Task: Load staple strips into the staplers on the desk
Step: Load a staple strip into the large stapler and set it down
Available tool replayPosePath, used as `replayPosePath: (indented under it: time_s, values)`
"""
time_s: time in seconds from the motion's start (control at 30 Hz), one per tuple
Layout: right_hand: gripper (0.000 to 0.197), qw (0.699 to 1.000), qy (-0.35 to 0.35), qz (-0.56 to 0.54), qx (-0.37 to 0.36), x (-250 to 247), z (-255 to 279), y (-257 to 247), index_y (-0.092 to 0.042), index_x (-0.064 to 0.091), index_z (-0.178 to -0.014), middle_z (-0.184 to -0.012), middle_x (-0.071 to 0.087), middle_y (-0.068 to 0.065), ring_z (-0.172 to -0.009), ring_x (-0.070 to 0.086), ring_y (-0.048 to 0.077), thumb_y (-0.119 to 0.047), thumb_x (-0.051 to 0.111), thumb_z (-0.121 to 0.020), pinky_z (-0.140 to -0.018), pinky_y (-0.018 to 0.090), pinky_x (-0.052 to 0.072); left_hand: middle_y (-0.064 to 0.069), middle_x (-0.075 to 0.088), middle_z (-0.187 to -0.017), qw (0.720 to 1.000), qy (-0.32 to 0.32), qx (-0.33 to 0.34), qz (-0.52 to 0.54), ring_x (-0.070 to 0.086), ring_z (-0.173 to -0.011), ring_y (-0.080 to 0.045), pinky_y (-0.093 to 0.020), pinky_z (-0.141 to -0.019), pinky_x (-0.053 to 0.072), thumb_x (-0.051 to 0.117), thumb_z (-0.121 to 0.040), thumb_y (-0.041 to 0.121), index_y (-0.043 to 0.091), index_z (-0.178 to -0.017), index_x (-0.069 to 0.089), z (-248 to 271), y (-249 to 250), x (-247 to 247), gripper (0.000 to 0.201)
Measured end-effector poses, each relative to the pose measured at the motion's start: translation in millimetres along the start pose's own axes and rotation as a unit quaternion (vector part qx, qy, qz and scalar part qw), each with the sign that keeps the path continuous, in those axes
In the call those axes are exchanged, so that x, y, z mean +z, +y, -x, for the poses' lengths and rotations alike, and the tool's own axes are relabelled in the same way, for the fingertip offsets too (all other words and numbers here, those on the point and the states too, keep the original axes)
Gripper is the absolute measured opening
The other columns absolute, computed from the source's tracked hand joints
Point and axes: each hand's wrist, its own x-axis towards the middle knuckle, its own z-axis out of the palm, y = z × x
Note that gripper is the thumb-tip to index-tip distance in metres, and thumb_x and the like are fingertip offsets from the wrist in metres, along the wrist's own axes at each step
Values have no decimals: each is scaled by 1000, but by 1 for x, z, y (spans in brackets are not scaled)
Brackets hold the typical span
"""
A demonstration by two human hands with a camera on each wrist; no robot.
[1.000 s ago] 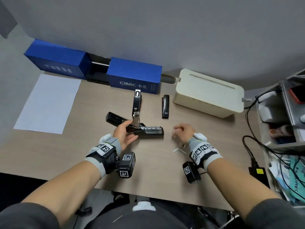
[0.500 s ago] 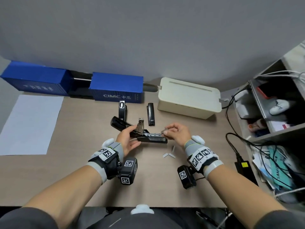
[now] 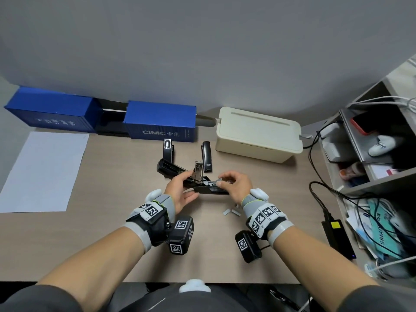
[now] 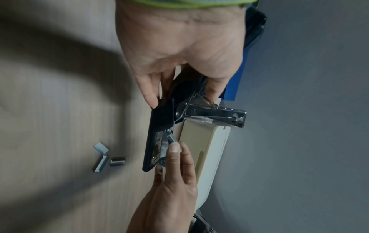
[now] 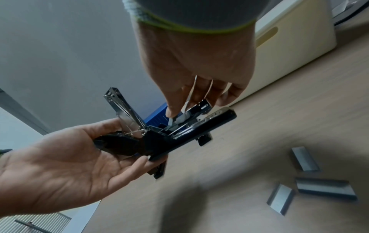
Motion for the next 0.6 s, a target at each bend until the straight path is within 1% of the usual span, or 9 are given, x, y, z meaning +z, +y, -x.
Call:
replayPosePath:
  time_s: [0.07,0.13,0.23,0.33,0.43,0.5,0.6]
  values:
    - [17,1000,1,-16,1,1,-1,0,-24,69,-81,-71,65,-10,-64,57,1,-11,77,-74,-65,9,44,-12,66,-122,1000,0,-2,0,65,-107,-33,-43,-98,51,65,-87,33,17,-112,63,1,1,0,30]
    - [17,1000,1,-25,4,3,-2,0,-25,69,-79,-71,65,-9,-63,57,2,-10,77,-74,-66,11,45,-12,66,-121,1000,3,-3,-2,65,-107,-33,-42,-98,51,64,-87,33,17,-112,63,1,3,-1,29]
    - [19,1000,3,-22,2,5,-4,2,-28,68,-76,-72,66,-6,-64,56,6,-11,77,-72,-69,21,48,-12,67,-120,1000,8,-5,-2,65,-106,-33,-42,-96,52,65,-87,33,17,-115,62,1,4,-2,33]
    - [21,1000,-3,-12,-3,6,-5,3,-29,67,-75,-71,65,-7,-63,55,6,-12,77,-72,-69,23,48,-12,67,-118,1000,12,-4,-6,67,-104,-32,-42,-95,53,67,-85,34,16,-119,62,1,4,-4,38]
    - [22,1000,-8,-3,-8,6,-5,4,-29,66,-75,-70,65,-7,-62,55,5,-11,78,-71,-69,23,48,-13,69,-117,1000,17,-7,-10,68,-101,-32,-40,-87,55,67,-85,35,16,-120,62,2,4,-5,41]
    - [22,1000,-11,12,-12,6,-6,4,-30,66,-74,-70,66,-6,-62,56,5,-12,79,-71,-67,20,47,-14,69,-117,1000,21,-10,-9,68,-100,-32,-39,-82,56,67,-84,36,15,-122,62,2,5,-5,43]
    - [18,998,-18,51,-11,7,-7,3,-28,68,-76,-70,67,-7,-63,57,6,-16,80,-70,-65,17,46,-14,69,-117,1000,23,-13,-8,69,-99,-32,-38,-80,56,67,-84,36,14,-125,61,2,5,-4,46]
